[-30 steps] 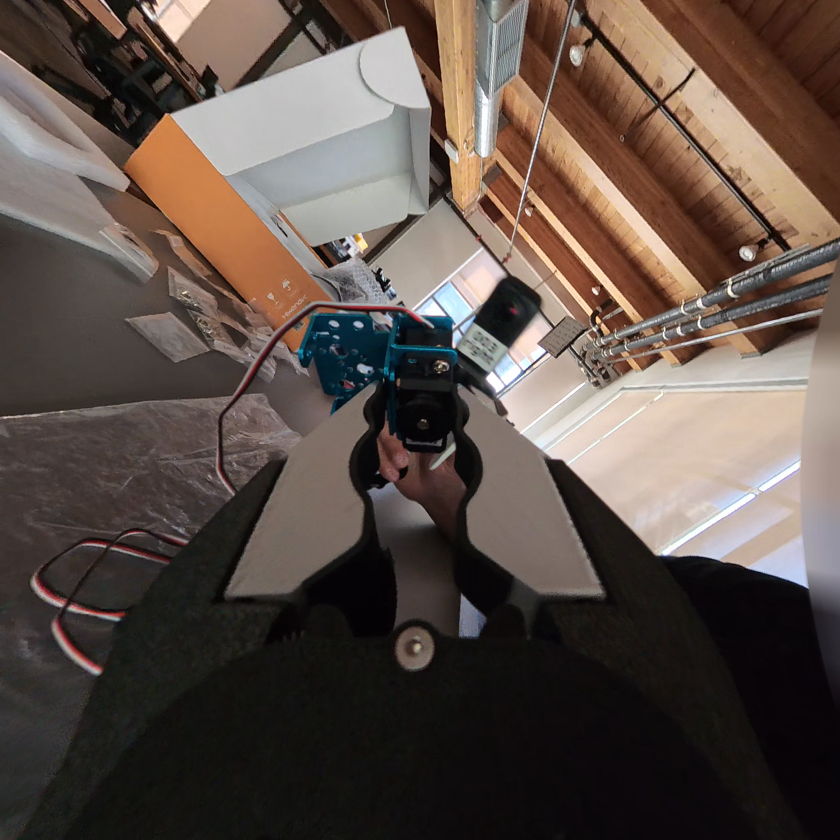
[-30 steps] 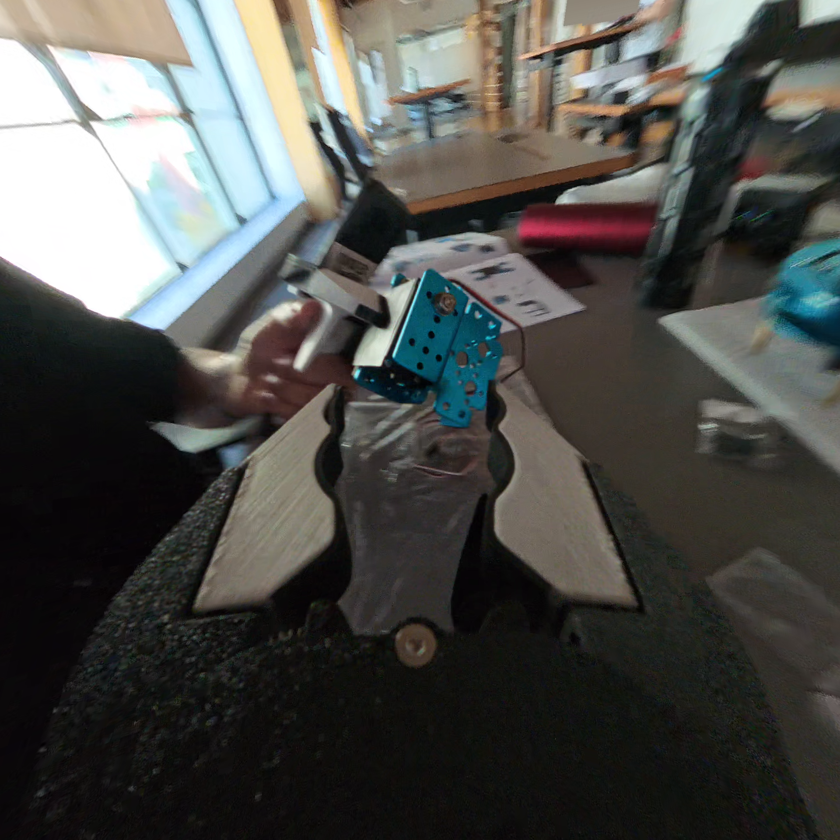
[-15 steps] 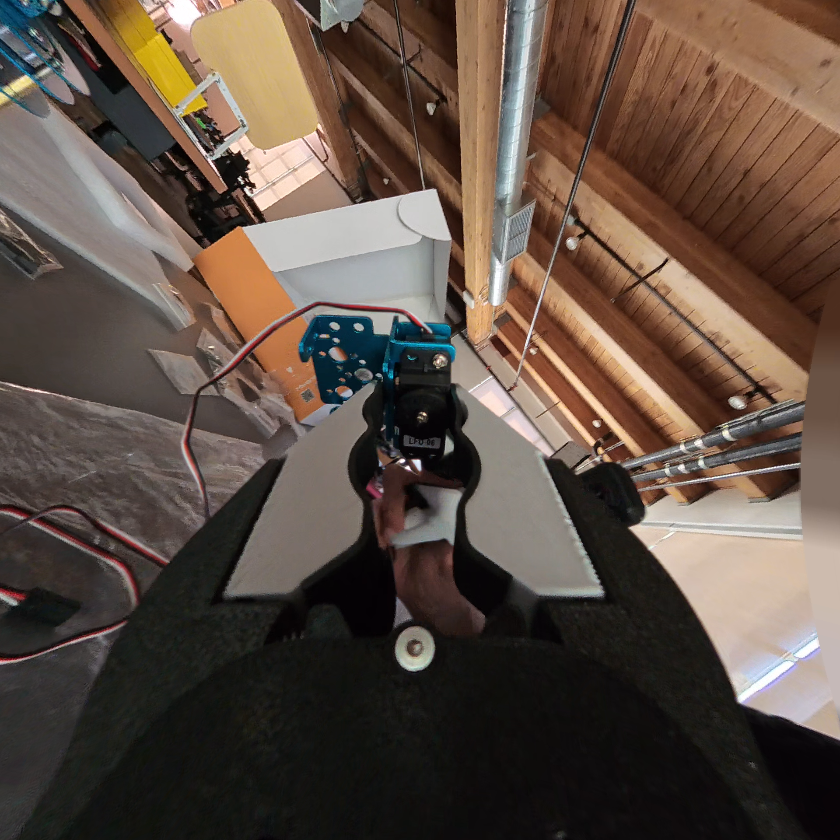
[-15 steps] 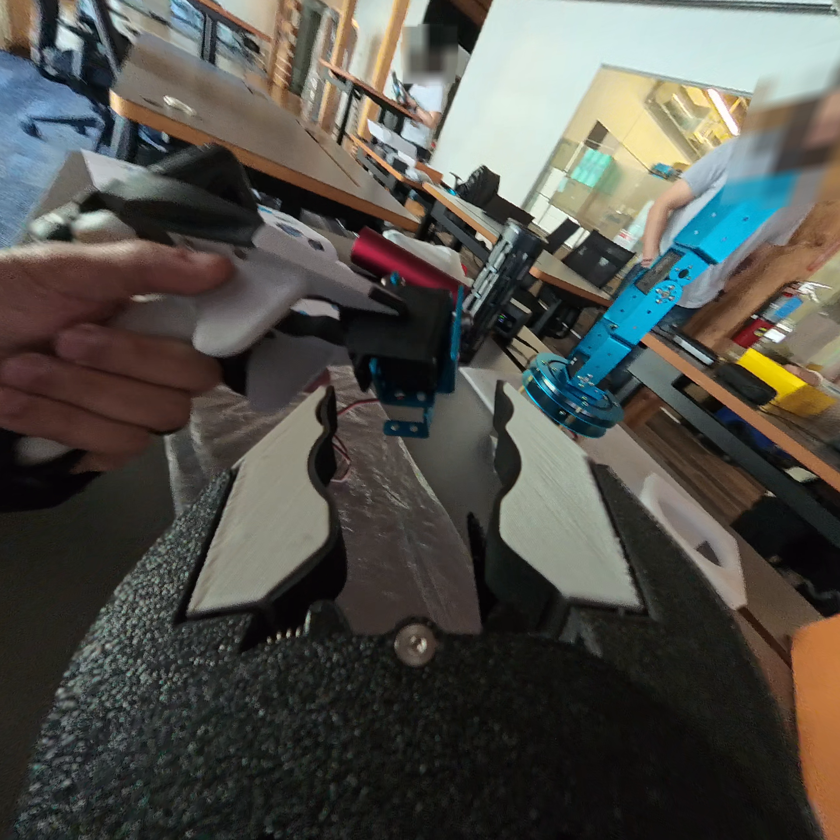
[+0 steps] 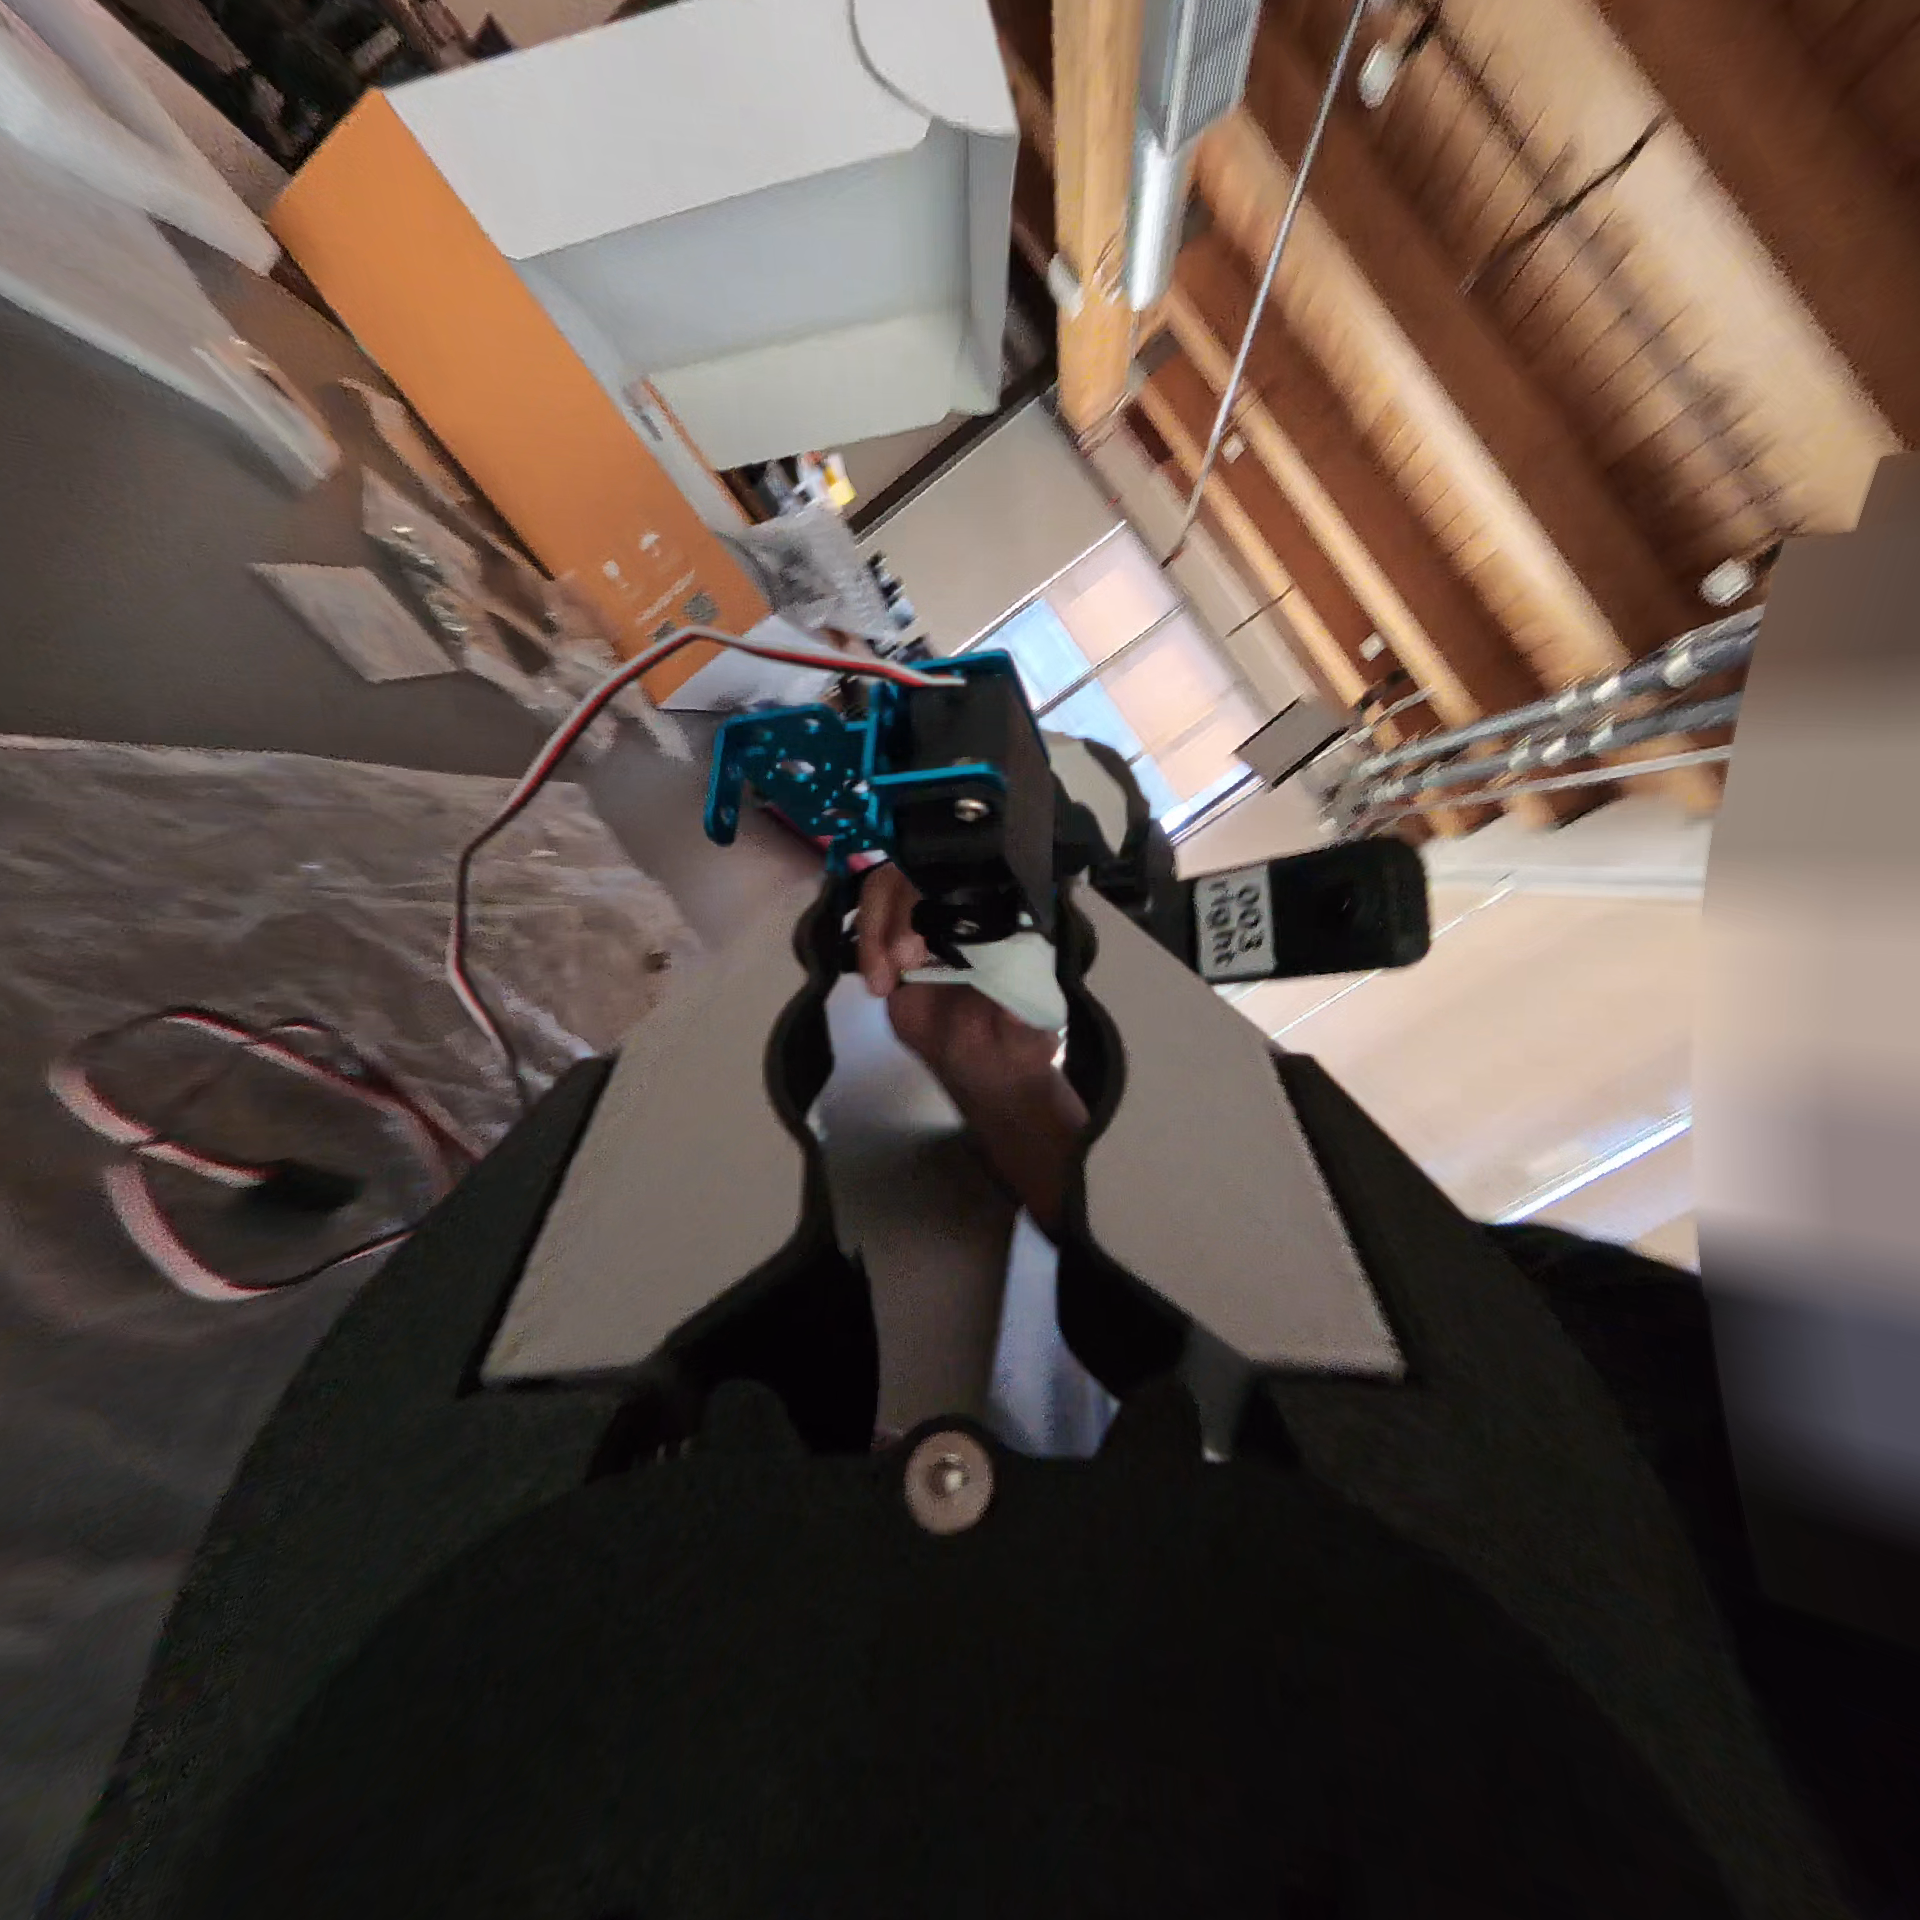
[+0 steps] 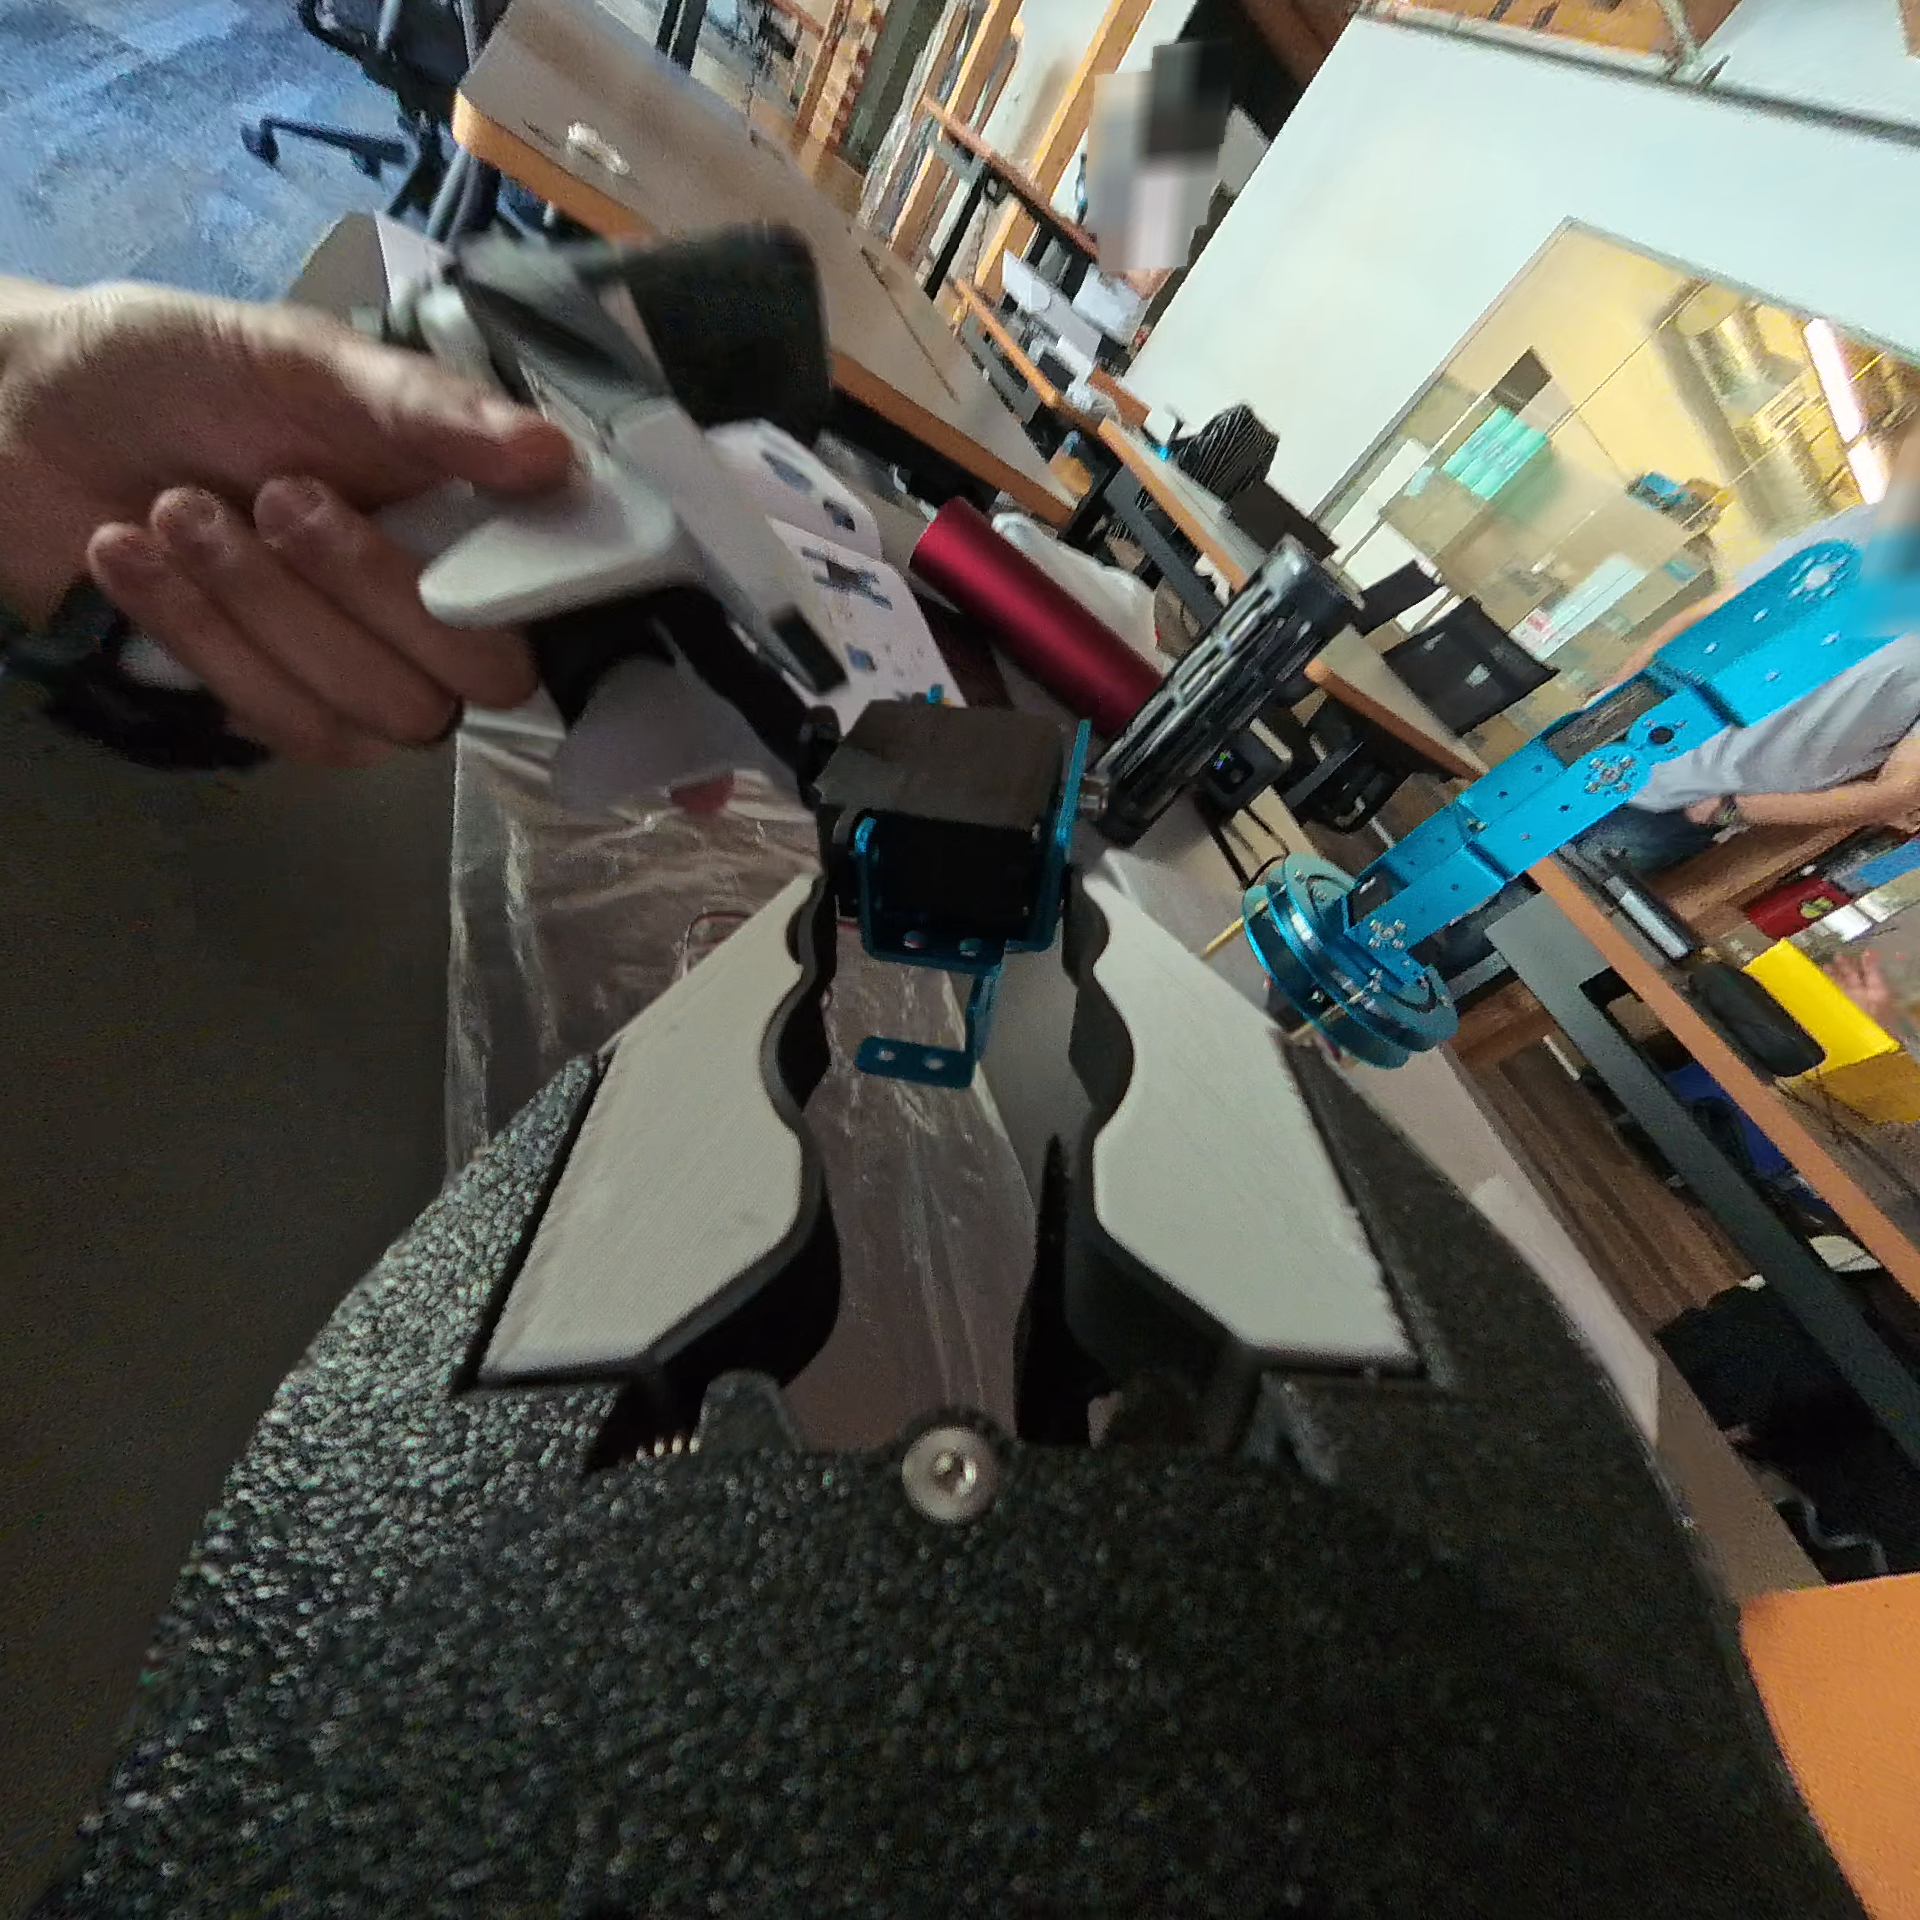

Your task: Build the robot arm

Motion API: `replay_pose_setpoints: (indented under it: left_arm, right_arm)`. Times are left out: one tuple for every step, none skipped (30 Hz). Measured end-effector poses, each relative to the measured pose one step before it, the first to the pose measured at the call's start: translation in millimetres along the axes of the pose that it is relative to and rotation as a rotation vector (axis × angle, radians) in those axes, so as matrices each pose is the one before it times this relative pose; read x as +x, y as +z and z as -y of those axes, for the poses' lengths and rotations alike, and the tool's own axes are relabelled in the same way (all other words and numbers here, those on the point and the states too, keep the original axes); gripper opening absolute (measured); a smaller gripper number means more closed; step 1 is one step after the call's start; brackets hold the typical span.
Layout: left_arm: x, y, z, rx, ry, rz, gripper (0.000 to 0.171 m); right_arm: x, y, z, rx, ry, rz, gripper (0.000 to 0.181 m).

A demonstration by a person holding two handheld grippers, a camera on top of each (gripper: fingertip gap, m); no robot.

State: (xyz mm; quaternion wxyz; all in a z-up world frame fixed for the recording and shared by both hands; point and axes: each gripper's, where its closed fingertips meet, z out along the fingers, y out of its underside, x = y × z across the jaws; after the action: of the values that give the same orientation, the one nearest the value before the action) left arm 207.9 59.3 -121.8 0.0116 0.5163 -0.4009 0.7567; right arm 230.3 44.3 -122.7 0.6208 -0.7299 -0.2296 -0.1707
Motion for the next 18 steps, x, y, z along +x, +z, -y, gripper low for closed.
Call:
replay_pose_setpoints:
  left_arm:
    - [-3.27,-5.86,1.52,-0.03394,0.0754,0.0391,0.046]
    - [-4.34,-4.22,0.23,-0.05321,0.1056,0.0481,0.05]
    - [-2.4,-2.34,-1.24,-0.06998,0.1361,0.0352,0.055]
    - [-2.19,-0.89,-2.13,-0.0761,0.1596,0.0313,0.058]
    - [-4.53,0.38,-2.75,-0.07527,0.1812,0.0463,0.061]
    - [-4.48,1.26,-1.4,-0.06074,0.1905,0.0493,0.062]
    - [-0.4,1.76,1.21,-0.03356,0.173,0.0269,0.062]
    - [3.8,2.41,2.45,-0.0167,0.1343,-0.0048,0.062]
    - [6.04,3.97,1.49,-0.01983,0.0874,-0.0296,0.063]
    - [7.45,5.16,-0.04,-0.02639,0.0481,-0.0474,0.064]
    - [8.18,5.85,-1.02,-0.02517,0.0281,-0.056,0.067]
    - [6.63,6.04,-1.5,-0.02103,0.0199,-0.0472,0.068]
    - [3.76,6.37,-2.32,-0.02174,0.0107,-0.0292,0.067]
    - [2.12,5.7,-2.29,-0.01948,0.0055,-0.0177,0.066]
    - [2.87,4.21,-0.8,-0.00649,0.0083,-0.0187,0.061]
    - [2.22,2.87,0.02,0.00158,0.0046,-0.014,0.054]
    - [0.0,2.27,-0.33,0.00002,-0.0075,-0.0026,0.054]
    - [-0.02,1.29,0.02,0.00323,-0.0136,-0.008,0.053]
  right_arm:
    - [-0.84,1.01,-4.04,-0.0197,0.0023,0.0141,0.043]
    - [-2.24,1.01,-3.32,-0.0171,-0.0029,0.0191,0.042]
    - [-1.77,1.0,-2.44,-0.0134,-0.0074,0.0111,0.042]
    - [-2.52,1.34,-2.1,-0.0142,-0.0081,0.0148,0.042]
    - [-4.35,1.72,-2.06,-0.0158,-0.0048,0.0287,0.042]
    - [-4.19,1.51,-1.31,-0.0079,-0.0043,0.0263,0.042]
    - [-2.95,1.53,-1.51,-0.0085,-0.0012,0.0191,0.042]
    - [-3.59,1.67,-2.61,-0.0164,0.0049,0.0274,0.042]
    - [-3.99,1.31,-2.24,-0.0127,0.0034,0.0293,0.042]
    - [-3.5,1.14,-2.21,-0.0121,0.0081,0.0266,0.042]
    - [-3.85,1.06,-2.0,-0.0119,0.01,0.031,0.042]
    - [-4.07,0.95,-1.56,-0.0115,0.0094,0.0332,0.042]
    - [-4.11,0.72,-0.76,-0.0129,0.0122,0.0344,0.042]
    - [-5.27,0.25,0.15,-0.0118,0.0114,0.0443,0.042]
    - [-4.23,-0.23,0.64,-0.0133,0.0124,0.0392,0.042]
    - [-0.75,-0.63,-0.49,-0.0195,0.005,0.0124,0.042]
    - [-0.3,-0.76,-2.69,-0.0293,-0.0008,0.0104,0.042]
    - [0.38,-0.89,-1.58,-0.0163,0.0055,0.0081,0.042]
